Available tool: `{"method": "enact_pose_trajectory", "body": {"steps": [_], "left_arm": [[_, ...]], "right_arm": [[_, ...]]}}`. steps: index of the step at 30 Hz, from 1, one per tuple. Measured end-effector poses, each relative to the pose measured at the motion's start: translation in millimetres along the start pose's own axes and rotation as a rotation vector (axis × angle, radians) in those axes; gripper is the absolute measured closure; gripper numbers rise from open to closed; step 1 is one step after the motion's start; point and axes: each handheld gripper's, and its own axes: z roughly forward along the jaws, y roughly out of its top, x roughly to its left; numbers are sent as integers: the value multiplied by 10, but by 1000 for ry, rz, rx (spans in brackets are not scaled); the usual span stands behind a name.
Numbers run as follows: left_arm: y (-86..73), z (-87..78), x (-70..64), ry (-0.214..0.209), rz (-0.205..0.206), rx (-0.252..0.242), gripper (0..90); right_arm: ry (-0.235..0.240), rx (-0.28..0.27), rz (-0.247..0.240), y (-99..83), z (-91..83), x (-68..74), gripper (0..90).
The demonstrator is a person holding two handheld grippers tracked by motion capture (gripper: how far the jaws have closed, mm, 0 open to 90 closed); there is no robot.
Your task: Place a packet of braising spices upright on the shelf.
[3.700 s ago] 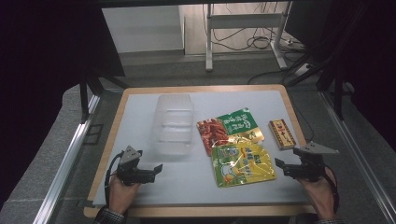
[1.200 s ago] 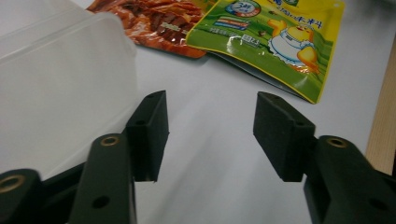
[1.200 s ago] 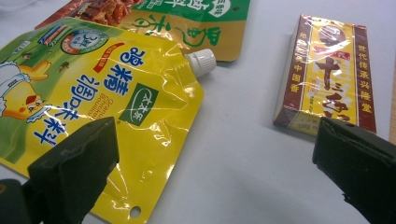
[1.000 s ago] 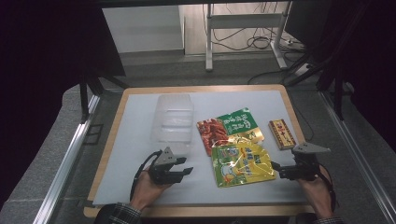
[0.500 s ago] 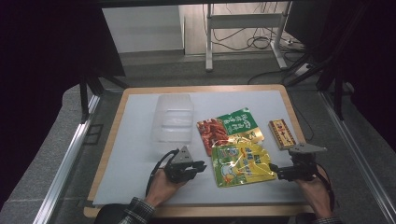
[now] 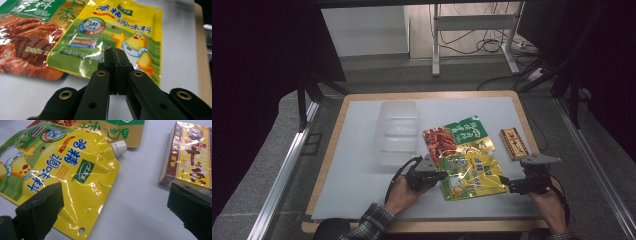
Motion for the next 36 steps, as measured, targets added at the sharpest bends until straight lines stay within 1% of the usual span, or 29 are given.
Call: {"method": "enact_pose_trajectory", "body": {"steps": [2, 4, 6, 7, 10, 12, 14, 15, 16, 17, 18, 21, 24, 25, 26, 27, 30, 31, 32, 33, 34, 35, 36], "left_arm": [[7, 27, 7, 0, 4, 2, 896], [12, 96, 20, 9, 22, 4, 896], [11, 113, 24, 7, 23, 7, 895], [4, 163, 32, 7, 33, 13, 893], [2, 207, 33, 5, 43, 20, 891], [2, 220, 32, 3, 36, 16, 893], [-10, 235, 44, 1, 35, 25, 896], [-35, 254, 50, 5, 21, 37, 897], [-35, 254, 50, 5, 21, 37, 898], [-54, 263, 61, 1, 6, 37, 899], [-54, 263, 61, 1, 6, 37, 899], [-58, 259, 53, 16, 24, 58, 900], [-61, 258, 51, 19, 22, 63, 900], [-63, 258, 37, 31, 36, 67, 900], [-63, 258, 37, 31, 36, 67, 900], [-66, 257, 25, 40, 44, 71, 900], [-70, 260, 16, 44, 37, 68, 900], [-71, 253, 21, 44, 40, 76, 900], [-74, 254, 18, 45, 36, 74, 900], [-76, 257, 11, 48, 36, 70, 900], [-76, 257, 11, 48, 36, 70, 900], [-78, 255, 10, 49, 37, 70, 900], [-78, 252, 10, 51, 43, 75, 900]], "right_arm": [[1, 0, 0, 0, 0, 1, 5], [0, -2, -2, 1, -1, 5, 4], [1, -2, -2, 0, 0, 6, 4], [2, 0, -2, 0, 1, 7, 4], [2, 3, -10, 4, 3, 16, 4], [6, 5, -14, 5, 6, 22, 4], [8, 7, -12, 5, 9, 25, 4], [12, 9, -12, 4, 18, 31, 4], [12, 9, -12, 4, 18, 31, 4], [14, 8, -12, 6, 14, 34, 4], [14, 8, -12, 6, 14, 34, 4], [27, 3, -2, 5, 11, 31, 4], [36, 6, 8, 4, 13, 33, 4], [54, 7, 20, 3, 19, 36, 4], [54, 7, 20, 3, 19, 36, 4], [67, 5, 24, 6, 26, 42, 4], [77, 8, 31, 7, 34, 51, 4], [85, 11, 35, 6, 41, 54, 5], [98, 20, 45, 5, 60, 65, 7], [105, 24, 45, 5, 65, 66, 9], [105, 24, 45, 5, 65, 66, 9], [123, 29, 51, 3, 84, 69, 18], [127, 36, 57, 4, 88, 70, 23]]}}
